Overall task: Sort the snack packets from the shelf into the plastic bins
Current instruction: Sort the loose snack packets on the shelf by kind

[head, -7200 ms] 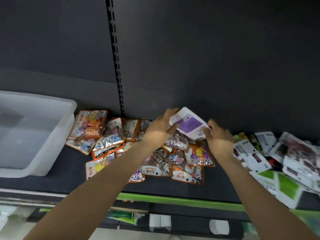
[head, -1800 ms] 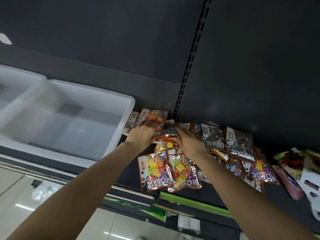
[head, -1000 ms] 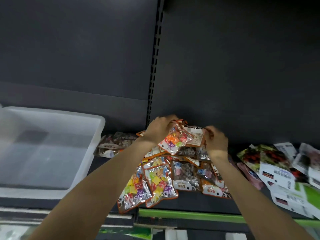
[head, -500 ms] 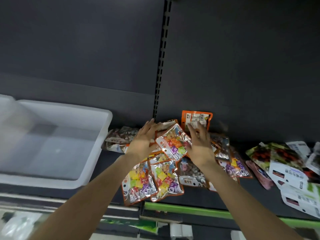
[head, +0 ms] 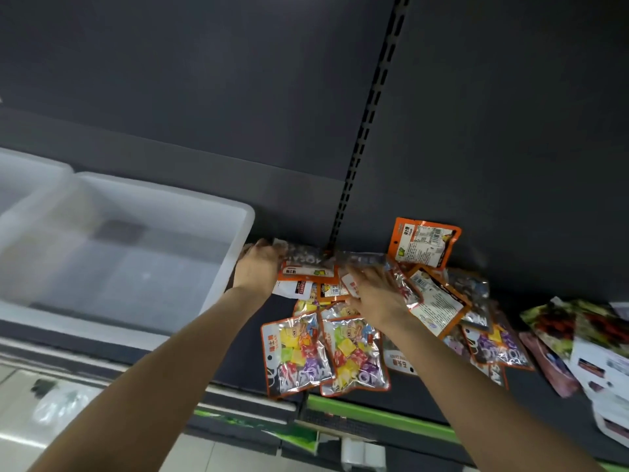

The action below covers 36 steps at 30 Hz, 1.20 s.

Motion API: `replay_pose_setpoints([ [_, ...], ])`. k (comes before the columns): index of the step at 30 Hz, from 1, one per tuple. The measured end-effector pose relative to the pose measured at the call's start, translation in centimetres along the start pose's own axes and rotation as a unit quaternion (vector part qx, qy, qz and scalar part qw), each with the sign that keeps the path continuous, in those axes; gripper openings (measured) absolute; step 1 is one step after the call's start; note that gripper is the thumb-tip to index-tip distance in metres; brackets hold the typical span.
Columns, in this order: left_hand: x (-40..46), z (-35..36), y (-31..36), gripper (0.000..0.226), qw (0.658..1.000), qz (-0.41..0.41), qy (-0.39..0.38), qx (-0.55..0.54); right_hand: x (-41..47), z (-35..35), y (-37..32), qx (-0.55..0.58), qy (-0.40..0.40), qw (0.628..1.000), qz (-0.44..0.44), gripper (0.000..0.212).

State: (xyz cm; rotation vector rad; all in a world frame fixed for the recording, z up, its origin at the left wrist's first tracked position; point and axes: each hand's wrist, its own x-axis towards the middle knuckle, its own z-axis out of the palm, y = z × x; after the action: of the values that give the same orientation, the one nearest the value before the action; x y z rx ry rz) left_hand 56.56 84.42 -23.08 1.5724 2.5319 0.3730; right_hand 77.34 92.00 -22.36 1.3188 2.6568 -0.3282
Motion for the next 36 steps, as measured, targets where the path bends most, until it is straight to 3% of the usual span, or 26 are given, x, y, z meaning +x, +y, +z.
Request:
replay_pose_setpoints([
  [3, -0.8, 0.4, 1.0, 0.04, 0.993, 0.09, 0.048, 0.059, -1.1, -0.6, 0.1, 0.082, 0.136, 0.987, -0.023, 0.06],
  [6, -1.6, 0.3, 2.2, 0.044, 0.975, 0.207, 0.08, 0.008, -1.3, -1.1, 0.1, 0.062, 0.282, 0.955, -0.073, 0.068],
  [9, -1.1, -0.2, 4.0, 0.034, 0.959, 0.255, 0.057, -0.111, -0.5, -1.9, -0.1, -0.029, 0.177, 0.98, -0.09, 0.071],
  [12, -1.0, -0.7, 4.5, 0.036, 0.961, 0.169, -0.064, -0.208, 0.2, -2.4, 0.4, -0.085, 0.048, 0.995, -0.019, 0.058],
  [14, -1.4, 0.0, 3.0, 0.049, 0.968, 0.119, -0.127, -0.181, -0.1, -2.0, 0.8, -0.113, 0.021, 0.993, -0.013, 0.063],
  [18, -2.2, 1.3, -0.6, 0.055, 0.986, 0.021, -0.07, -0.152, -1.2, -1.6, 1.2, -0.113, 0.009, 0.994, -0.004, 0.067],
  [22, -2.2, 1.8, -1.3, 0.088, 0.986, 0.005, -0.109, -0.124, -1.2, -1.7, 0.9, -0.109, 0.012, 0.994, -0.002, 0.073],
  [26, -2.3, 2.3, -1.4, 0.105, 0.986, -0.001, -0.141, -0.09, -1.1, -2.3, 0.4, -0.098, -0.066, 0.993, 0.002, 0.071],
  [28, -2.4, 2.4, -1.2, 0.098, 0.987, 0.022, -0.127, -0.095, -0.8, -3.1, -0.4, -0.073, -0.07, 0.995, 0.017, 0.056],
  [30, -2.5, 2.4, -0.8, 0.084, 0.983, 0.059, -0.12, -0.129, -0.3, -3.6, -1.2, -0.057, -0.019, 0.998, 0.022, 0.044],
  [33, -3.0, 2.4, 0.2, 0.068, 0.964, 0.124, -0.183, -0.146, 0.3, -3.1, -2.1, -0.054, -0.018, 0.998, -0.01, 0.057],
  [36, -3.1, 2.1, 0.5, 0.056, 0.964, 0.096, -0.175, -0.177, 0.6, -1.5, -2.2, -0.09, -0.082, 0.992, -0.036, 0.059],
])
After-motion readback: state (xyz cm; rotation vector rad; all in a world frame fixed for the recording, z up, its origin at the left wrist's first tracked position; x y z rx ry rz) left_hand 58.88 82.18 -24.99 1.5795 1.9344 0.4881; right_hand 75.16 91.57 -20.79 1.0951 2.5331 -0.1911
